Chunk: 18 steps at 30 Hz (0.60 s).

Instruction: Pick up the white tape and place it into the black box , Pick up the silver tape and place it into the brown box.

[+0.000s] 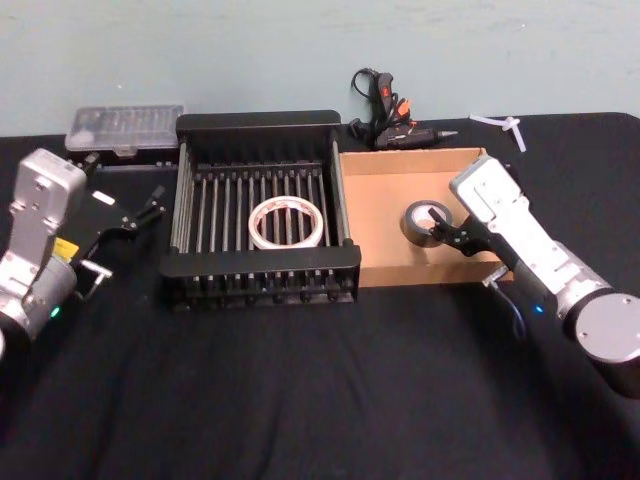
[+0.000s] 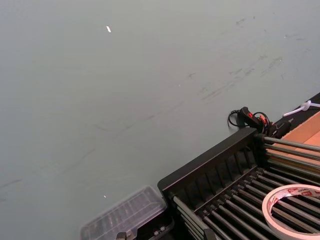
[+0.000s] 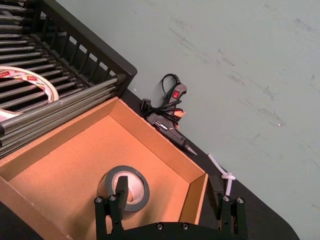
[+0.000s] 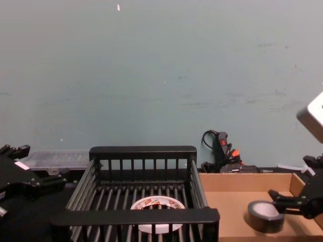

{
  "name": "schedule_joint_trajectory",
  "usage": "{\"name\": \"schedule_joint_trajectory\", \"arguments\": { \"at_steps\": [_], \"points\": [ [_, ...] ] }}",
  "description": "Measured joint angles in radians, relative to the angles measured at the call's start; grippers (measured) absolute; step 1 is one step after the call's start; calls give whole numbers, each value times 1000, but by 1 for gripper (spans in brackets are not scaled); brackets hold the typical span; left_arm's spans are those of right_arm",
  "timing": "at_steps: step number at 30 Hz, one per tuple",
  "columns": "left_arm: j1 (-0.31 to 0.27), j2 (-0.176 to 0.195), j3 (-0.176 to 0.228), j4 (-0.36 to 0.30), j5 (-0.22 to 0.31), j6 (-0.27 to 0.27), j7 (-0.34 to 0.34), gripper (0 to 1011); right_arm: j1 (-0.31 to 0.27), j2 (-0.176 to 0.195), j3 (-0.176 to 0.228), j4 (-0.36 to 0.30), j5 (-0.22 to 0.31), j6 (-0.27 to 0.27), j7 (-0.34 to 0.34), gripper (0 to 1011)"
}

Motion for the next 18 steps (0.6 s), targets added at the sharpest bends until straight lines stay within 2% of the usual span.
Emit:
{"name": "schedule_joint_trajectory", "arguments": {
  "at_steps": [18],
  "points": [
    [0,0,0,0,0,0,0,1001,2,1,-1,-1,2,0,1,1002]
  ]
}}
